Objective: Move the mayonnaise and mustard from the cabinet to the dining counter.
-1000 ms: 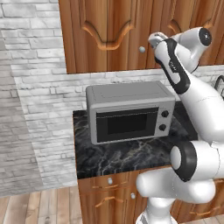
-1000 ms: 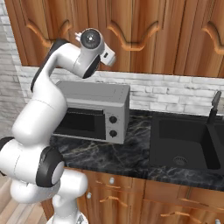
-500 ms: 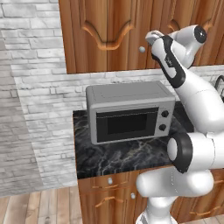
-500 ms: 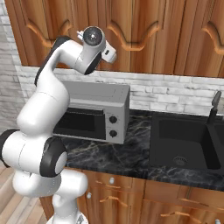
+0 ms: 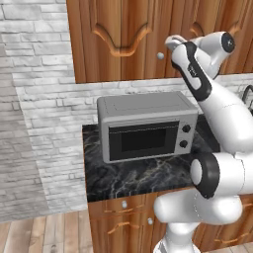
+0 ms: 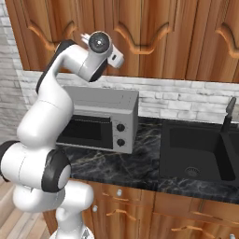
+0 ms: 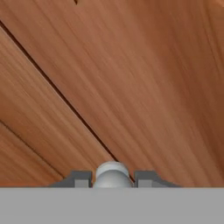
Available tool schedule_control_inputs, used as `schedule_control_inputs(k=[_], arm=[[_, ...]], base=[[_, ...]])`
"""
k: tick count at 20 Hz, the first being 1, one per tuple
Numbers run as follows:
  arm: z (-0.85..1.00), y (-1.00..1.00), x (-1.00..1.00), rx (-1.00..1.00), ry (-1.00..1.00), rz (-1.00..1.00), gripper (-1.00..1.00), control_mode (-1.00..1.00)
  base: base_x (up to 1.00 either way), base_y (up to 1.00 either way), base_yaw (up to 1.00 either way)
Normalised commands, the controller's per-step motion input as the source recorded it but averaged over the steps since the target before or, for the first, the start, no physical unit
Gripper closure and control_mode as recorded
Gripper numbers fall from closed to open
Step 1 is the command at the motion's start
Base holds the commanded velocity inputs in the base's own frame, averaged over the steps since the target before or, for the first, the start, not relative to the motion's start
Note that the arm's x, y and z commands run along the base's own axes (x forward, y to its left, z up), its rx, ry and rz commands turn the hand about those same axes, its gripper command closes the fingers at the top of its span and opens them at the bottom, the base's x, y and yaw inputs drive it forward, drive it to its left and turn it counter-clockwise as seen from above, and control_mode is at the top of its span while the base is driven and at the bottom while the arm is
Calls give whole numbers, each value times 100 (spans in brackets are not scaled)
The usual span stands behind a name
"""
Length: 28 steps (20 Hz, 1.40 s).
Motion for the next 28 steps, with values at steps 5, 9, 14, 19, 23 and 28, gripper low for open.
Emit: schedule_control_inputs(k=[5, 9, 14, 19, 23, 28], arm=[[-36, 1, 2, 6, -15, 0, 100, -100], [-41, 11, 46, 2, -5, 0, 100, -100], [-34, 12, 48, 0, 0, 0, 100, -100], [-9, 1, 0, -6, 1, 0, 100, -100], [0, 0, -18, 0, -7, 6, 100, -100], [6, -21, -75, 0, -15, 8, 100, -100]], base=[[0, 0, 0], [0, 0, 0], [0, 0, 0], [0, 0, 0], [0, 0, 0], [0, 0, 0]])
